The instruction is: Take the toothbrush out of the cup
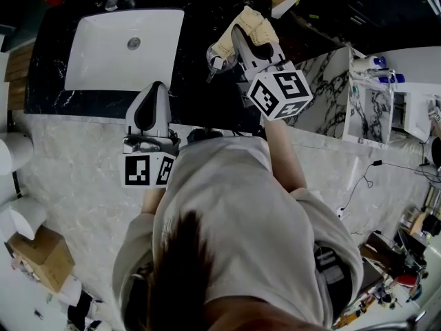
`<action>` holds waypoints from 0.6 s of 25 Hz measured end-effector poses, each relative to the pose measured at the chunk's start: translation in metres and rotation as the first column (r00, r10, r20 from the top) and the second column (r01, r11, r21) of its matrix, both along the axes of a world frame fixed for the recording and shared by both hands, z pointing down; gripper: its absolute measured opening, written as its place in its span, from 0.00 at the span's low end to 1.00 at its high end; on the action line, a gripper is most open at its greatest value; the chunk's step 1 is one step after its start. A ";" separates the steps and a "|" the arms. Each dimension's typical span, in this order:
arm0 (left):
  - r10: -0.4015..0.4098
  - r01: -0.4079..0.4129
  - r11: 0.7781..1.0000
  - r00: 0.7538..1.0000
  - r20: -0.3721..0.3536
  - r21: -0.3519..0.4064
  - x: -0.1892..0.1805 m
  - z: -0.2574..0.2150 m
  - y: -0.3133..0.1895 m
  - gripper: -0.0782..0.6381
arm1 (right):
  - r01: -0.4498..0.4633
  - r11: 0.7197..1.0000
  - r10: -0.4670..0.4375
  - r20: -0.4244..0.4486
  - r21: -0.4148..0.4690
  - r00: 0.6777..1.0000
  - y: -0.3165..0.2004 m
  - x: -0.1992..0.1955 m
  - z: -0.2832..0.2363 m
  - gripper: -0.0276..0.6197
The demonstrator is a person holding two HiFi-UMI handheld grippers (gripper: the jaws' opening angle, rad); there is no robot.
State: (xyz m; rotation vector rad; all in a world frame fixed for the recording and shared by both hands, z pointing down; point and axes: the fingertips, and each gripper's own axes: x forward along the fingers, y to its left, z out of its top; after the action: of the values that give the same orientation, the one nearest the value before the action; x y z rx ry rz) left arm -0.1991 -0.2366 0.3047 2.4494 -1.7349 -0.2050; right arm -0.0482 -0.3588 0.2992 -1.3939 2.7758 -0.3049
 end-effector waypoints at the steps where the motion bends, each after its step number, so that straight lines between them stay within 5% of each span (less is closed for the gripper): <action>1: -0.001 0.001 1.000 1.000 0.000 0.001 0.000 0.000 0.001 0.13 | -0.001 1.000 0.001 0.005 0.006 1.000 0.000 0.000 -0.003 0.09; 15: 0.006 -0.006 0.999 1.000 0.000 0.031 0.000 -0.011 0.009 0.13 | -0.020 0.994 0.016 0.038 0.104 0.999 0.010 0.004 -0.051 0.09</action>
State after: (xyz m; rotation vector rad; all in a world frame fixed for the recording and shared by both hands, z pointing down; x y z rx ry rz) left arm -0.1990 -0.2271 0.2939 2.4756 -1.7370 -0.2340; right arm -0.0445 -0.3488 0.2478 -1.3738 2.7051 -0.1800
